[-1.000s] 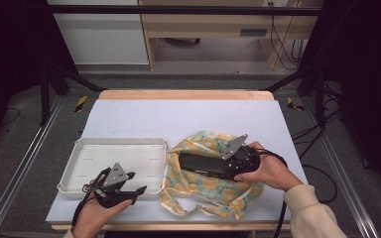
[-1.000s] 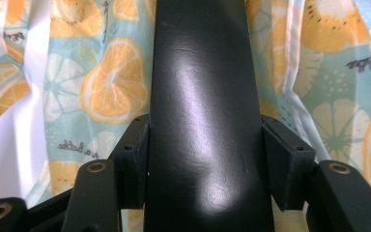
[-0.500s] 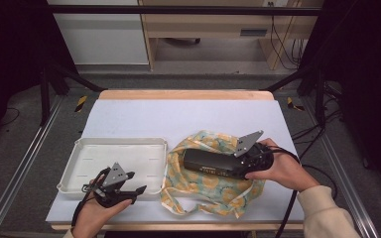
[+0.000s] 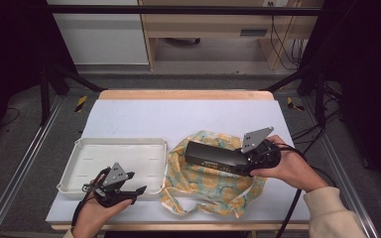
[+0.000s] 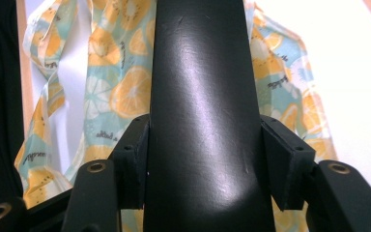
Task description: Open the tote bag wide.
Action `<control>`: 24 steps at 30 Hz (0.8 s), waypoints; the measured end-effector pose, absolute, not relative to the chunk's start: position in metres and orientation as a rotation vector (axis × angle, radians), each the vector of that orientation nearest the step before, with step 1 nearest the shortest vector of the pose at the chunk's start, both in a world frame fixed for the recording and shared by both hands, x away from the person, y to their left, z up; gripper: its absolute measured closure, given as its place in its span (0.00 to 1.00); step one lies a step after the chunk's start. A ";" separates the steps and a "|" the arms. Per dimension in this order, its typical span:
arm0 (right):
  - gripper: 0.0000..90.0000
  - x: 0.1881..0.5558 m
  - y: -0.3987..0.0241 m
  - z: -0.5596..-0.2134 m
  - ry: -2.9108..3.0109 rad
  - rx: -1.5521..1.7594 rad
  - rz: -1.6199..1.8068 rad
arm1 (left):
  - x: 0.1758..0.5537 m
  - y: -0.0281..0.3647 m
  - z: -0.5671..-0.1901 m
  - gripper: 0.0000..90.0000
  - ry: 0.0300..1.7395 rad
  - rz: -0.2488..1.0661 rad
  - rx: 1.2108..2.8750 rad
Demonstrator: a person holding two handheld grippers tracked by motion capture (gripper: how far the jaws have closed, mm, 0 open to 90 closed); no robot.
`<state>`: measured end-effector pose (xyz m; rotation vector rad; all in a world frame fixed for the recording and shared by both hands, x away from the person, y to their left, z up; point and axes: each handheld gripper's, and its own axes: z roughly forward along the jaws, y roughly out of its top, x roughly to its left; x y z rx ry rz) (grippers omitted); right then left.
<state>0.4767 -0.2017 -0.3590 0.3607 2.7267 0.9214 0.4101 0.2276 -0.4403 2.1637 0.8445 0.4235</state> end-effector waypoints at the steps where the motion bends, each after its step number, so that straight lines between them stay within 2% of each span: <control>1: 0.48 0.477 -0.202 -0.358 2.723 0.362 0.923 | 0.410 0.227 -0.441 0.38 0.846 0.422 2.165; 8: 0.48 0.480 -0.200 -0.353 2.695 0.381 0.933 | 0.412 0.227 -0.441 0.31 0.850 0.418 2.168; 16: 0.48 0.484 -0.194 -0.346 2.682 0.377 0.923 | 0.420 0.224 -0.431 0.17 0.830 0.441 2.192; 24: 0.48 0.491 -0.180 -0.338 2.673 0.357 0.926 | 0.433 0.224 -0.415 0.14 0.777 0.455 2.248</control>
